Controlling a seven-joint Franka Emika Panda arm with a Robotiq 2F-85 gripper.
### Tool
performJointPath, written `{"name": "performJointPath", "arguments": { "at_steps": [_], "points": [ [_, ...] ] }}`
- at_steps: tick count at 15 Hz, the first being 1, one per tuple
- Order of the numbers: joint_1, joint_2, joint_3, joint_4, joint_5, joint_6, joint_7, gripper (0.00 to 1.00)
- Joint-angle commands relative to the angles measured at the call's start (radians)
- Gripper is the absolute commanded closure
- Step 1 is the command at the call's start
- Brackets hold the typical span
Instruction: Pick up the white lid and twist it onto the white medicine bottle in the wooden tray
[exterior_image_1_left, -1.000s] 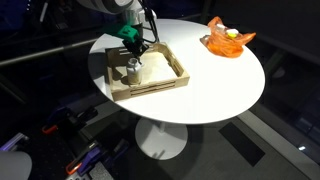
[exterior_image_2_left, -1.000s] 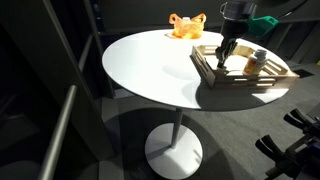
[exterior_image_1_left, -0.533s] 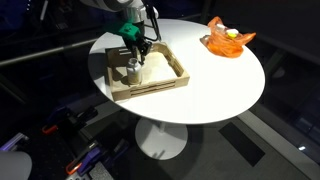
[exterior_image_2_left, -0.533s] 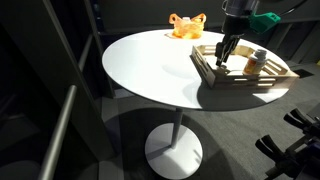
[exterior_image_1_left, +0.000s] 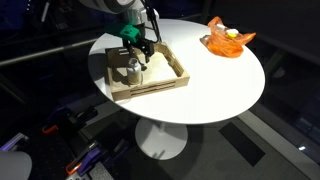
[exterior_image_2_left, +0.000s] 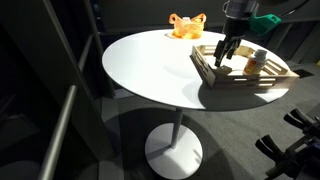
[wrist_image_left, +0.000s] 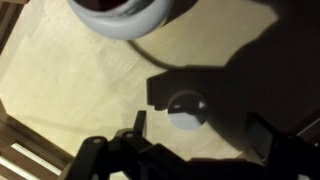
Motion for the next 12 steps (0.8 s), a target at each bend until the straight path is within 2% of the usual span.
{"name": "performJointPath", "arguments": {
  "at_steps": [1,5,9,12],
  "points": [
    [0.014,0.009,-0.016,-0.003,-0.042,0.017,0.041,0.00],
    [0.015,0.022,-0.019,-0.001,-0.049,0.017,0.044,0.00],
    [0.016,0.033,-0.018,0.001,-0.047,0.016,0.043,0.43],
    [0.016,0.036,-0.018,0.002,-0.046,0.016,0.043,0.53]
  ]
}}
